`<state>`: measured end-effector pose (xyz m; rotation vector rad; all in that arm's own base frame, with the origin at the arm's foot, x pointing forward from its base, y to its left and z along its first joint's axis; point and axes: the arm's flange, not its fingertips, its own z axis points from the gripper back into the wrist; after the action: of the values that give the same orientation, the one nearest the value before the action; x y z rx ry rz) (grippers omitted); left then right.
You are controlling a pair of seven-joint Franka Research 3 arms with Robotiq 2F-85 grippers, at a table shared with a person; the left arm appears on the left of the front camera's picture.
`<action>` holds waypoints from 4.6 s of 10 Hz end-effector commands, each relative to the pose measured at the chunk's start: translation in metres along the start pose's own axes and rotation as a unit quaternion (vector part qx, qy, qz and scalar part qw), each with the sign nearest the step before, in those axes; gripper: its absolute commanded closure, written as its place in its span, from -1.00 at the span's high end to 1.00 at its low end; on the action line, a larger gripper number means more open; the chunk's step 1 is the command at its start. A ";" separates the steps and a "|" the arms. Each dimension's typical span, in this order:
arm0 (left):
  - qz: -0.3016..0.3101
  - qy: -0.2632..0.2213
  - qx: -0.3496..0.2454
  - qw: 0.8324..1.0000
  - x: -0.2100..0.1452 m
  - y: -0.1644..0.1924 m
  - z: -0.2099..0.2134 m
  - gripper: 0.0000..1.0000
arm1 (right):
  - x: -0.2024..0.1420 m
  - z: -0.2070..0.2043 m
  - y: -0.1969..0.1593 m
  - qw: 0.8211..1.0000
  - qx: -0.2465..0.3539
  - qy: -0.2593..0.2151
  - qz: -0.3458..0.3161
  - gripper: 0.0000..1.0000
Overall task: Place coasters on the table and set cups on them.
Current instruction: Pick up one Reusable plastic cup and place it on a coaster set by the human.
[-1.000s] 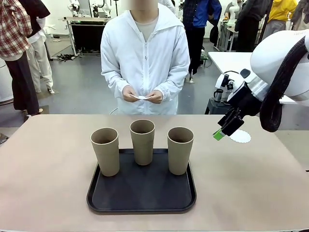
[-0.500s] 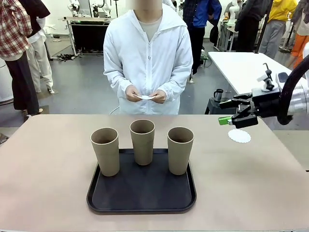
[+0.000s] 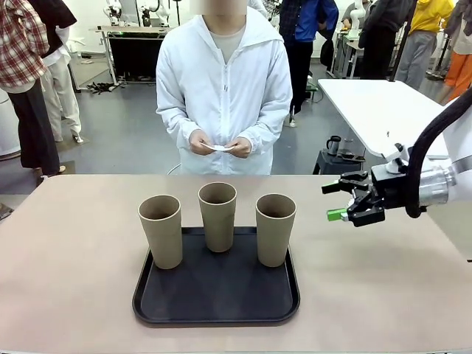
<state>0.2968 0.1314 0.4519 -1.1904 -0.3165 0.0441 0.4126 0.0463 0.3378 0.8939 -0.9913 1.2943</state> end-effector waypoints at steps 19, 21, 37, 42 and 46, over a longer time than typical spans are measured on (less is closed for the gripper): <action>-0.005 -0.003 -0.008 1.000 0.000 0.000 0.000 1.00 | -0.032 -0.060 -0.010 0.996 0.062 -0.045 0.049 1.00; -0.005 -0.003 -0.008 1.000 0.000 0.000 0.000 1.00 | -0.032 -0.075 -0.009 0.995 0.069 -0.046 0.056 1.00; -0.005 -0.003 -0.008 1.000 0.000 0.000 0.000 1.00 | -0.046 -0.140 -0.014 0.993 0.102 -0.035 0.043 1.00; -0.005 -0.003 -0.008 1.000 0.000 0.000 0.000 1.00 | -0.046 -0.138 -0.015 0.993 0.108 -0.037 0.035 -1.00; -0.005 -0.003 -0.008 1.000 0.000 0.000 0.000 1.00 | 0.039 -0.101 0.003 0.998 0.028 -0.037 -0.032 0.27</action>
<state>0.2967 0.1315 0.4516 -1.1911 -0.3153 0.0449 0.4368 0.1521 0.3027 1.0652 -0.9878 1.3273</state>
